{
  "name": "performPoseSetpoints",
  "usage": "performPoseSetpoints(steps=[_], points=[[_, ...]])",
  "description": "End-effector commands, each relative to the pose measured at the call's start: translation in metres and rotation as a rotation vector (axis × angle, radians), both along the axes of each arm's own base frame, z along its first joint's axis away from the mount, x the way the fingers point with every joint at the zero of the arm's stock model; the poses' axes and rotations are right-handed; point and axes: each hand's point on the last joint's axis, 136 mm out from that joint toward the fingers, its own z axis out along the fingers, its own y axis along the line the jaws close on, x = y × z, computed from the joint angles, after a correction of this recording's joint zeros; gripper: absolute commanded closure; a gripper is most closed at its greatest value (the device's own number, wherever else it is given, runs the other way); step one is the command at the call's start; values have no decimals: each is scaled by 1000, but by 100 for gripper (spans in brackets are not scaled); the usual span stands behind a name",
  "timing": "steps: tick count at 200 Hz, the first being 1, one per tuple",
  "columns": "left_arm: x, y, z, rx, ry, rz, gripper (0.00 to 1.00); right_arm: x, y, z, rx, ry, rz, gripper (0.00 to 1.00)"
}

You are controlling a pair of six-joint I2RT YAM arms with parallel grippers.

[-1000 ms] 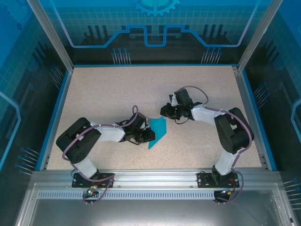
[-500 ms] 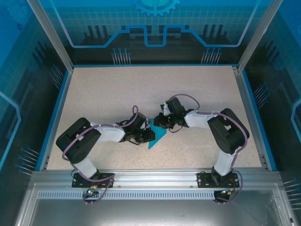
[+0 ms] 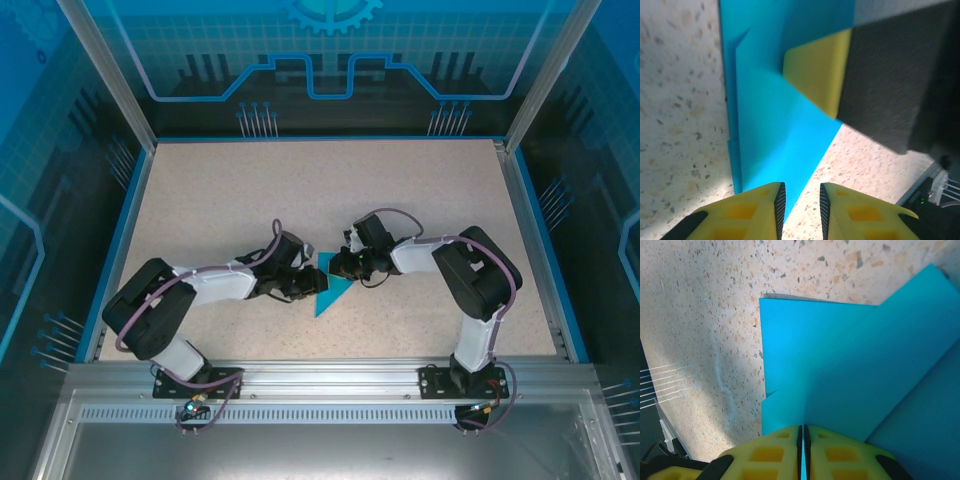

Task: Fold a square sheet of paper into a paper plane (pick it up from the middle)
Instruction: Fourth fold the wing at the center of the table.

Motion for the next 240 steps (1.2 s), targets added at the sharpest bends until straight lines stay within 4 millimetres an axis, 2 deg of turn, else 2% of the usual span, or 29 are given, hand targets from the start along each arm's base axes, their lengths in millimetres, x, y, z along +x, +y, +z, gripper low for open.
performPoseSetpoints(steps=[1, 39, 65, 82, 127, 147, 198, 240], points=[[20, -22, 34, -163, 5, -19, 70, -14, -14, -25, -66, 56, -7, 87], [26, -39, 17, -243, 97, -20, 68, -12, -15, -27, -66, 59, -23, 87], [16, -22, -10, -136, 147, 26, 69, -11, -14, -27, -64, 59, -27, 87], [8, -16, -18, -116, 164, 27, 69, -11, -14, -28, -65, 62, -30, 87], [-2, -6, -8, -120, 120, 33, 82, -11, -16, -31, -74, 68, -43, 88], [-6, -1, -10, -84, 128, 36, 89, -10, -16, -30, -73, 65, -42, 88], [9, -10, -9, -103, 113, 50, 98, -10, -15, -28, -68, 63, -41, 88], [14, -29, -17, -98, 129, 25, 100, -10, -15, -28, -68, 64, -39, 88]])
